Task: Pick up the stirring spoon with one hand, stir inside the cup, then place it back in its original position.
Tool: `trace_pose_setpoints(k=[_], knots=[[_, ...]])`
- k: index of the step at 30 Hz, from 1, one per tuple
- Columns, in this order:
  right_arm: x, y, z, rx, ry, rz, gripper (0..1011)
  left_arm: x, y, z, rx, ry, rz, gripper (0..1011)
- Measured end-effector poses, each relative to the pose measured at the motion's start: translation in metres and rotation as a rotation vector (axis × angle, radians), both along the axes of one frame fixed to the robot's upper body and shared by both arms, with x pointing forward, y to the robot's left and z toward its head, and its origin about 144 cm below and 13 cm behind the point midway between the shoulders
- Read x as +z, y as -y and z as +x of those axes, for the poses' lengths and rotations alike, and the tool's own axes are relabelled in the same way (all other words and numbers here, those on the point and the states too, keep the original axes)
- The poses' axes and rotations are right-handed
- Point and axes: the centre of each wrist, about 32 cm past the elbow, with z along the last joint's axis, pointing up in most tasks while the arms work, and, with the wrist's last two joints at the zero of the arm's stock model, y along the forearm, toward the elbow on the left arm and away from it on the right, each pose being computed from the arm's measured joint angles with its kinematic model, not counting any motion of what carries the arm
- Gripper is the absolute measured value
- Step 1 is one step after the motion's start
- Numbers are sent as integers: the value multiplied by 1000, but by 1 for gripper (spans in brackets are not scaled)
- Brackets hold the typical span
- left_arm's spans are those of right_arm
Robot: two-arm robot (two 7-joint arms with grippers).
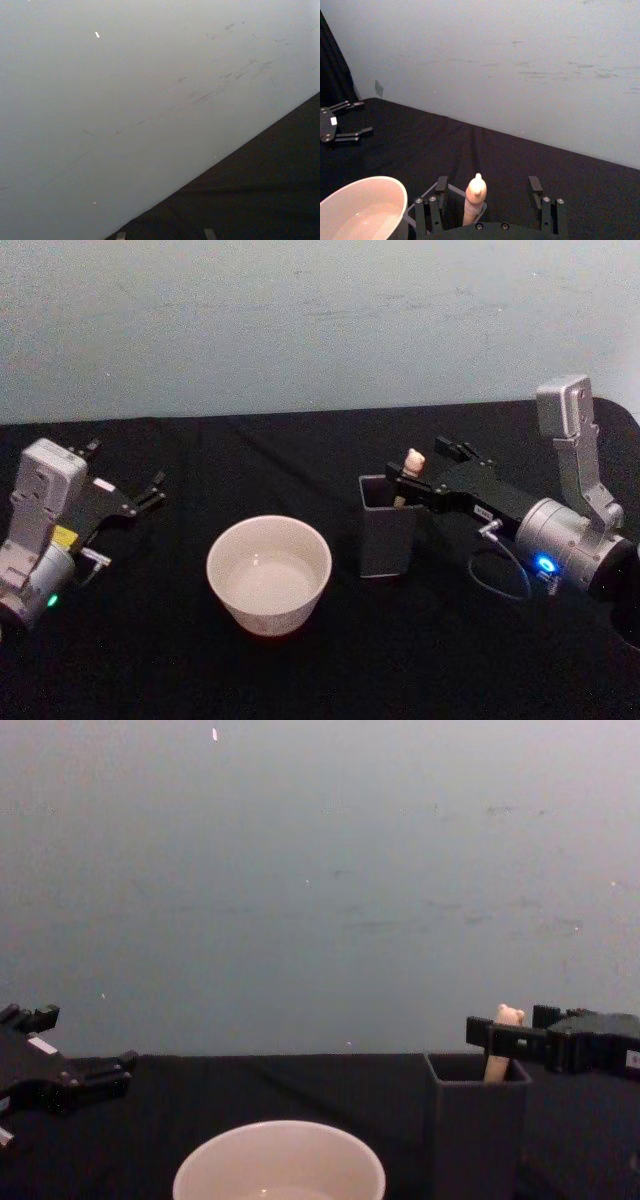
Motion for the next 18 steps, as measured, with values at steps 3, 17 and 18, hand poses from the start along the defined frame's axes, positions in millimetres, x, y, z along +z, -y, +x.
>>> trace_pose_setpoints(k=[3, 17, 18], knots=[[0, 1, -1, 0, -7, 1, 1003, 0, 0, 0, 0, 0, 0, 1001], [1, 2, -2, 2, -19, 2, 1003, 0, 0, 0, 0, 0, 0, 1001], [1, 2, -2, 1, -19, 2, 1002, 0, 0, 0, 0, 0, 0, 1001]])
